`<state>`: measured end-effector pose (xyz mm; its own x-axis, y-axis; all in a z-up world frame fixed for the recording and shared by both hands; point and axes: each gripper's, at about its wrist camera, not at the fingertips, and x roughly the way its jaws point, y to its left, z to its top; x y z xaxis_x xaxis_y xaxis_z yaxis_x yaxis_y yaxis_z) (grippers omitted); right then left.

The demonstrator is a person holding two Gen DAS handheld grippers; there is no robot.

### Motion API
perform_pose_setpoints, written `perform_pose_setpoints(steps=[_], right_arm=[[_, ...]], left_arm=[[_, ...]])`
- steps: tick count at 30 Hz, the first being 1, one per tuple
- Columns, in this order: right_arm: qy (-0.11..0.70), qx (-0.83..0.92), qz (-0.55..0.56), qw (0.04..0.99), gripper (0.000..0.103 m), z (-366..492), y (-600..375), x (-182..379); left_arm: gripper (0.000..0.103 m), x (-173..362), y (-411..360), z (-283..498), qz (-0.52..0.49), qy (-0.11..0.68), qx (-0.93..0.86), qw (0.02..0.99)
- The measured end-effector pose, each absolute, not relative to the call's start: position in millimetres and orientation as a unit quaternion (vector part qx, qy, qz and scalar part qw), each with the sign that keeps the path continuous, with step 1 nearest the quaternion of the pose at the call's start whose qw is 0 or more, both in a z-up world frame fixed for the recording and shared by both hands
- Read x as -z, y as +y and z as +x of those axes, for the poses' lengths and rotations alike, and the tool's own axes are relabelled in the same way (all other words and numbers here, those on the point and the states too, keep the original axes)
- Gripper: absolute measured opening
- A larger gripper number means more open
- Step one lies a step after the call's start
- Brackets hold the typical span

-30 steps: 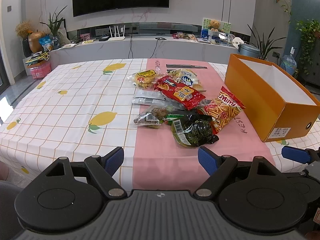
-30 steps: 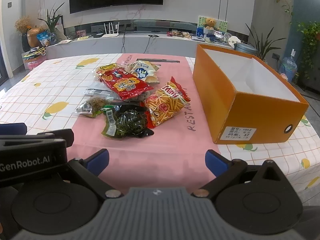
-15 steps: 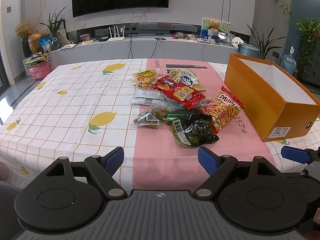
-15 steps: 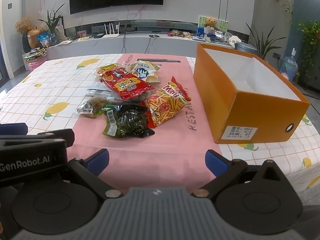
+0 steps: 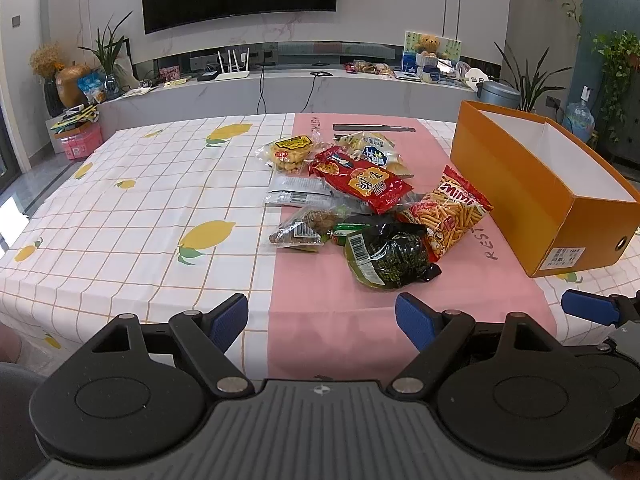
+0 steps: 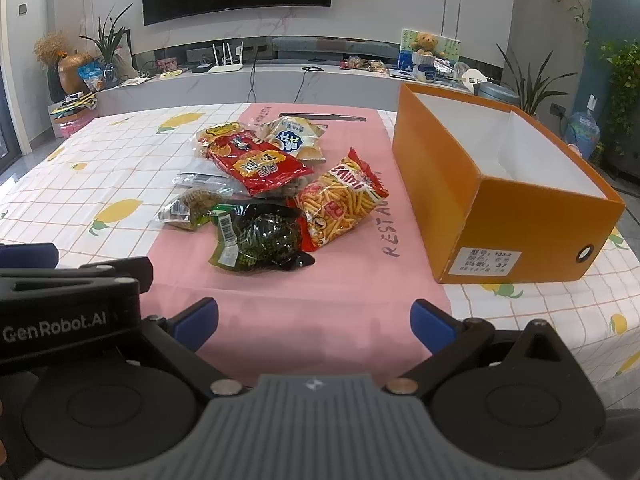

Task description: Organize snacks

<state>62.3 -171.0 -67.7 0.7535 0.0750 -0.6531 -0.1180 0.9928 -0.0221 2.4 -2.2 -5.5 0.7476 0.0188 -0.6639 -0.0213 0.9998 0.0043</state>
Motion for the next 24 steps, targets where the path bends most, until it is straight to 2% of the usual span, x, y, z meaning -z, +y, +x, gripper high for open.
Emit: perform_pose_setpoints(steps=[15, 24], right_arm=[[0.357, -0.047, -0.007, 0.933, 0.100, 68, -190, 66], [0.307, -0.031, 0.013, 0.951, 0.097, 90, -225, 46]], left_arm=[[0.096, -2, 9, 3, -0.003, 0.338, -0.039, 0.940], [0.095, -21, 10, 20, 0.001, 0.343, -0.043, 0.938]])
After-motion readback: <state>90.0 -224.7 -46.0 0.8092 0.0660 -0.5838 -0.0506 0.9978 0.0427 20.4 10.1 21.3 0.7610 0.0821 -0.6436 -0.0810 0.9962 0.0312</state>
